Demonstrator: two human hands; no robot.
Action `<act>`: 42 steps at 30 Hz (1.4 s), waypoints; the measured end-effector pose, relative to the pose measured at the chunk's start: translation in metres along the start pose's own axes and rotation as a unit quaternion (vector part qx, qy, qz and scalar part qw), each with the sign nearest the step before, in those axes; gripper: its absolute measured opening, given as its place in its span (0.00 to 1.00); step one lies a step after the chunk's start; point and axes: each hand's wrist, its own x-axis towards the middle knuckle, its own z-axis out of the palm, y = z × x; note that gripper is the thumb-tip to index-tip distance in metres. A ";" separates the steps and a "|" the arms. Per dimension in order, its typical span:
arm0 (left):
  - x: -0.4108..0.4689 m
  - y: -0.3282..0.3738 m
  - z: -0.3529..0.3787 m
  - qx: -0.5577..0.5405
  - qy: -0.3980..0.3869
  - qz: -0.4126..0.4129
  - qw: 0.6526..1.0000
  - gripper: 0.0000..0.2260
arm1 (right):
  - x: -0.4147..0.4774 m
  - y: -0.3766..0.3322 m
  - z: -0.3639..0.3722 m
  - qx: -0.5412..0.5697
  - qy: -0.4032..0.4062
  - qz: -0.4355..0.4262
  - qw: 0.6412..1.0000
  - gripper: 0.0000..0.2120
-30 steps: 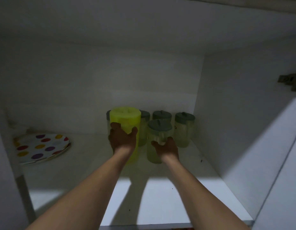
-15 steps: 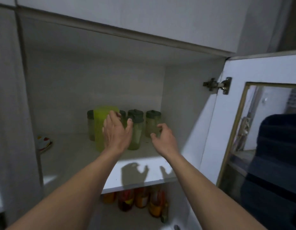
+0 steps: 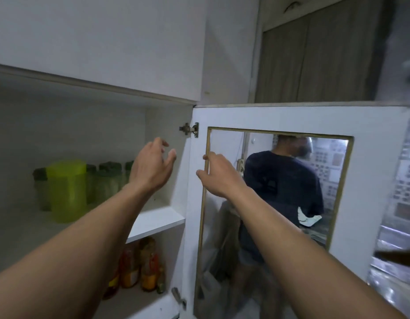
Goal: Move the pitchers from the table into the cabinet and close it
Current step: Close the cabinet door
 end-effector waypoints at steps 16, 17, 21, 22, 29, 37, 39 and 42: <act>0.025 0.284 0.102 -0.088 -0.085 0.135 0.983 0.21 | -0.066 0.154 -0.273 -0.288 0.240 0.039 0.926 0.24; 0.030 0.297 0.107 -0.083 -0.087 0.142 0.982 0.21 | -0.066 0.164 -0.282 -0.292 0.235 0.050 0.926 0.25; 0.047 0.340 0.127 -0.063 -0.096 0.180 0.977 0.22 | -0.065 0.198 -0.306 -0.300 0.189 0.087 0.931 0.29; 0.050 0.349 0.132 -0.051 -0.098 0.195 0.974 0.22 | -0.065 0.205 -0.309 -0.294 0.172 0.094 0.936 0.29; 0.063 0.365 0.148 0.006 -0.139 0.234 0.962 0.22 | -0.060 0.219 -0.315 -0.262 0.148 0.078 0.951 0.24; 0.046 0.364 0.137 -0.020 -0.134 0.215 0.967 0.22 | -0.074 0.201 -0.309 -0.280 0.162 0.080 0.943 0.22; 0.040 0.361 0.126 -0.031 -0.129 0.211 0.968 0.23 | -0.081 0.189 -0.312 -0.286 0.170 0.067 0.941 0.21; 0.027 0.351 0.098 -0.055 -0.123 0.200 0.971 0.24 | -0.094 0.162 -0.319 -0.308 0.183 0.031 0.933 0.16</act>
